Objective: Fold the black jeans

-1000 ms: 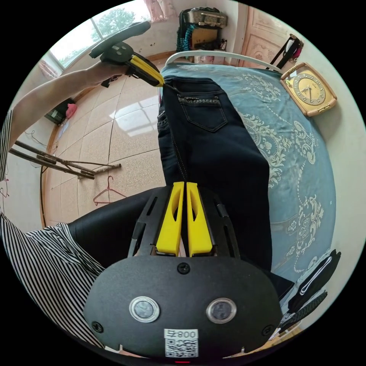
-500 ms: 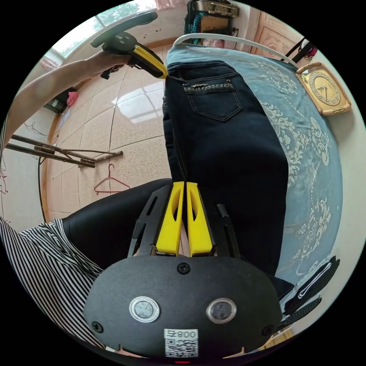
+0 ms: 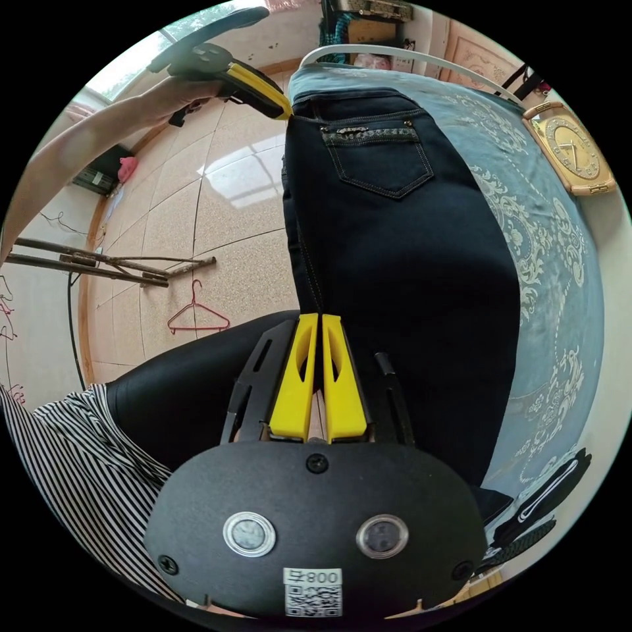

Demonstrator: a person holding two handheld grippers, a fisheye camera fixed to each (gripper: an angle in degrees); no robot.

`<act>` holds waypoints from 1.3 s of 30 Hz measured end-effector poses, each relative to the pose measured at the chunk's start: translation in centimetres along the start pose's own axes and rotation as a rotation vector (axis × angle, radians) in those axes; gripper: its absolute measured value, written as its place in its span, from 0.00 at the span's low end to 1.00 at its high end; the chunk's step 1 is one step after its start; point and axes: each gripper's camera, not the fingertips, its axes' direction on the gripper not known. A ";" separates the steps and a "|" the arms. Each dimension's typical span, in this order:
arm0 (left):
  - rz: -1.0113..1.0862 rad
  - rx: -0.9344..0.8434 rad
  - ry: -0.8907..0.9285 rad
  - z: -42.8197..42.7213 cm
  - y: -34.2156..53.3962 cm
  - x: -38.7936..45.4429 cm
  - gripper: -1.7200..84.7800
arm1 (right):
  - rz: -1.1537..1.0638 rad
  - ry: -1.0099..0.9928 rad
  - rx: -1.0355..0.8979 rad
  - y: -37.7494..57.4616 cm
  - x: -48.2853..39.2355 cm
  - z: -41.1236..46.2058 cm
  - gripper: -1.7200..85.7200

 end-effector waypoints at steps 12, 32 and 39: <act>-0.265 0.177 0.210 -0.3 6.5 -2.6 0.02 | 0.050 -0.048 -0.014 0.5 2.8 4.5 0.03; -0.240 0.096 0.347 6.2 3.5 7.4 0.02 | 0.319 -0.380 0.238 12.6 11.7 5.2 0.02; -0.212 0.190 0.217 3.3 2.8 13.6 0.02 | 0.507 -0.223 0.230 18.3 18.0 6.7 0.02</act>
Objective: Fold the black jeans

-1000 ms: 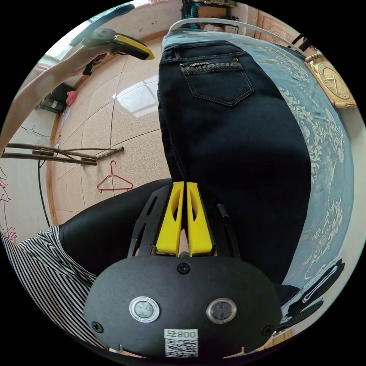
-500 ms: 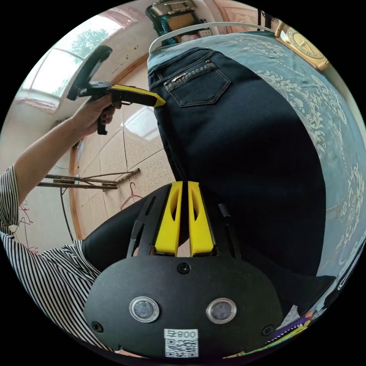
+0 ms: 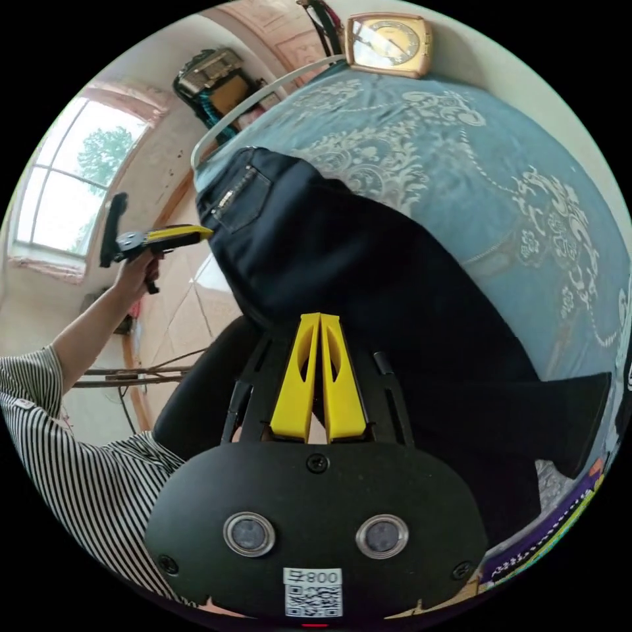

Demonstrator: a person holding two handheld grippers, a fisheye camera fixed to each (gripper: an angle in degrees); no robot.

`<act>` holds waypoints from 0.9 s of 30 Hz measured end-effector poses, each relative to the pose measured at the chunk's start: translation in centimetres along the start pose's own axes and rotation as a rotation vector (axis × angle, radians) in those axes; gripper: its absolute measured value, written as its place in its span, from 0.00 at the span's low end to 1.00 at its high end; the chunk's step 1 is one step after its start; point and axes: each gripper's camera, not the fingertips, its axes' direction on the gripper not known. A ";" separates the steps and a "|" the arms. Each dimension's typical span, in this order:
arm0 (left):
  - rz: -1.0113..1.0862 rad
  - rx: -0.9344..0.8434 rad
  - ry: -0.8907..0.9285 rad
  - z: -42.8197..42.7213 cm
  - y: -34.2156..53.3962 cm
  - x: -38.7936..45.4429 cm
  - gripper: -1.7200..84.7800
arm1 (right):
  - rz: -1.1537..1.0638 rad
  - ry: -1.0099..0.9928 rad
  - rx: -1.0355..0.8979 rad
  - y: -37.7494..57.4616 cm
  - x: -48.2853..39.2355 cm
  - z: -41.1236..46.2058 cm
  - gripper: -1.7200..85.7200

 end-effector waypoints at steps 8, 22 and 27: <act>0.172 0.031 0.241 2.1 -1.5 12.0 0.03 | 0.035 0.007 -0.047 3.3 3.6 3.1 0.02; 0.540 -0.107 0.378 9.4 -11.7 34.2 0.10 | 0.624 0.151 0.202 11.8 26.5 -7.5 0.09; 0.569 -0.174 0.360 11.7 -13.2 38.1 0.10 | 0.702 0.112 0.119 11.3 30.6 -5.4 0.10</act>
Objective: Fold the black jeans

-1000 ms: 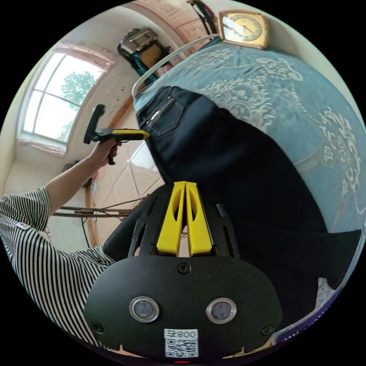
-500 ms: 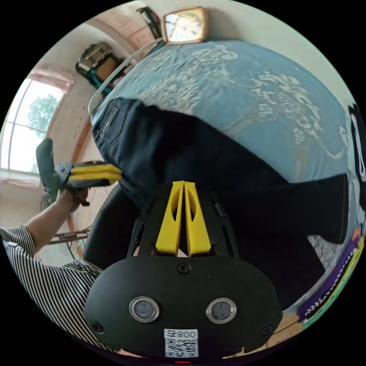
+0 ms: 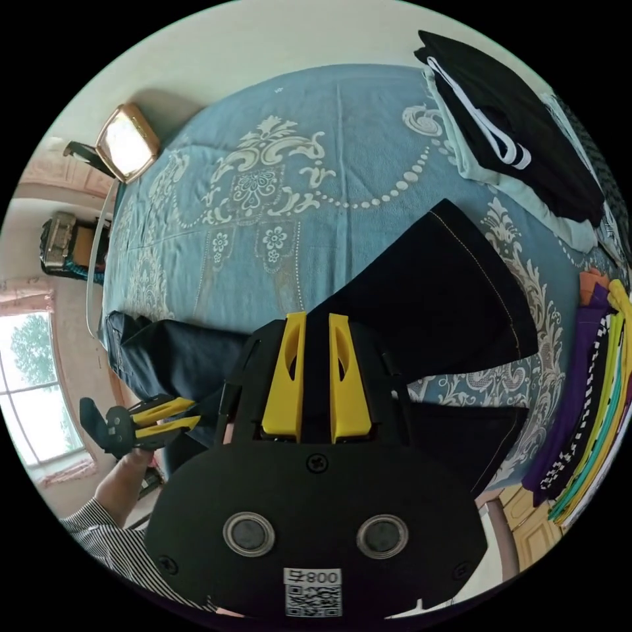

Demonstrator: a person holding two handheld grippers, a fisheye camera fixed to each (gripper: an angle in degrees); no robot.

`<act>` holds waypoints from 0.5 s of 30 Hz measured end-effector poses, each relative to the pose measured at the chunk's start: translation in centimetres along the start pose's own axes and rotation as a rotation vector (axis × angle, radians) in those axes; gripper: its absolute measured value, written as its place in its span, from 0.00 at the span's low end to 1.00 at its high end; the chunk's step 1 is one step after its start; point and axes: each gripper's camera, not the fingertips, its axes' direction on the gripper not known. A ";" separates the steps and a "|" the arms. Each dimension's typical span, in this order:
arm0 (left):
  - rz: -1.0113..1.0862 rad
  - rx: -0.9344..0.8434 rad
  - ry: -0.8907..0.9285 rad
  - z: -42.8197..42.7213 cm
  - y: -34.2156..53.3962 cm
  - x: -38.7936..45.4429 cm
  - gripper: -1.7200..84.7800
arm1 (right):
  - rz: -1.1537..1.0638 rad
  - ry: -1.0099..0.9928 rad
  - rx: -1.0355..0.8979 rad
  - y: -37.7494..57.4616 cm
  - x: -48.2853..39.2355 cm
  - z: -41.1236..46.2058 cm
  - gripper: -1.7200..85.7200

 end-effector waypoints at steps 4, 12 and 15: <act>0.000 -0.015 -0.011 1.3 -2.1 1.3 0.10 | 0.045 -0.026 -0.052 -1.0 1.3 2.3 0.10; 0.016 -0.040 -0.004 2.9 -5.8 2.8 0.10 | 0.081 0.059 -0.076 -2.0 2.4 4.1 0.05; 0.011 -0.041 0.011 3.3 -7.0 3.2 0.09 | 0.082 0.083 -0.086 -2.2 2.6 4.7 0.04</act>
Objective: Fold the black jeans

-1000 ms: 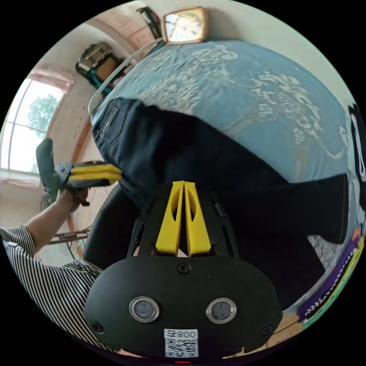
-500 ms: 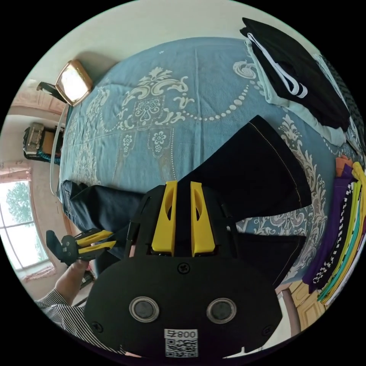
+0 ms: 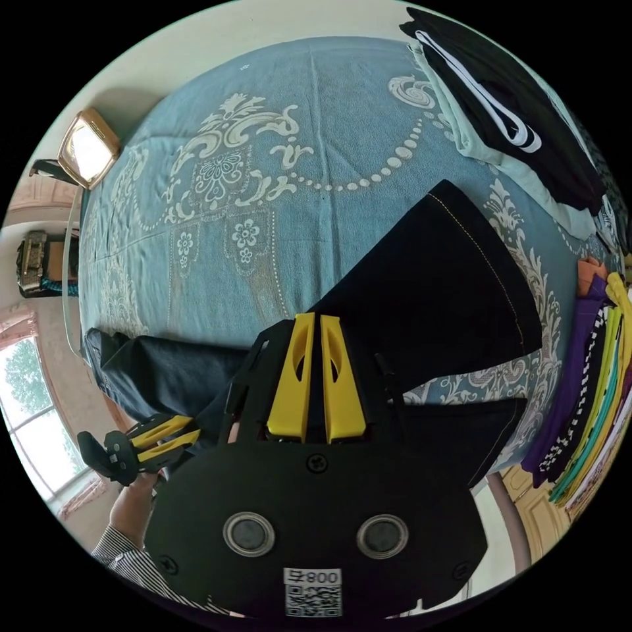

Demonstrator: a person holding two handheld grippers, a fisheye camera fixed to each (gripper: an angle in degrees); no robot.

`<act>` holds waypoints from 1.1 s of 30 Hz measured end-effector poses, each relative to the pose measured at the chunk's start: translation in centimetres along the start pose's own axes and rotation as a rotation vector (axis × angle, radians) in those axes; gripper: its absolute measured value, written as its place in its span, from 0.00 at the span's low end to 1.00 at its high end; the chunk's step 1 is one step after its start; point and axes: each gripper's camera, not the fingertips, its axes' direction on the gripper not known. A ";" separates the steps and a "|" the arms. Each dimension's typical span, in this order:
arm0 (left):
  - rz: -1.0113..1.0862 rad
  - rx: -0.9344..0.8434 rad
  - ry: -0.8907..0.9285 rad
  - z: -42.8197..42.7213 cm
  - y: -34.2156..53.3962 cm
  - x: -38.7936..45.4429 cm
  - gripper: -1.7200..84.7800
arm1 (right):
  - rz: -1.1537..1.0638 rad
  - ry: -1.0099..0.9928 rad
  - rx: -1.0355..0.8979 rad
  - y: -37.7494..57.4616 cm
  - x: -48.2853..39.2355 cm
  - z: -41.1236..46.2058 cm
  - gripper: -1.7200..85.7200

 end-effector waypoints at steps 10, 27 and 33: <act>0.002 0.002 0.022 0.6 -3.4 1.9 0.09 | 0.051 -0.052 -0.027 -0.3 1.9 2.0 0.09; -0.018 0.057 0.035 -0.6 -7.0 6.8 0.04 | 0.030 -0.045 0.017 3.0 6.4 5.6 0.03; 0.034 0.121 0.041 -3.0 -7.7 10.6 0.03 | 0.009 -0.230 0.166 8.7 11.6 3.3 0.02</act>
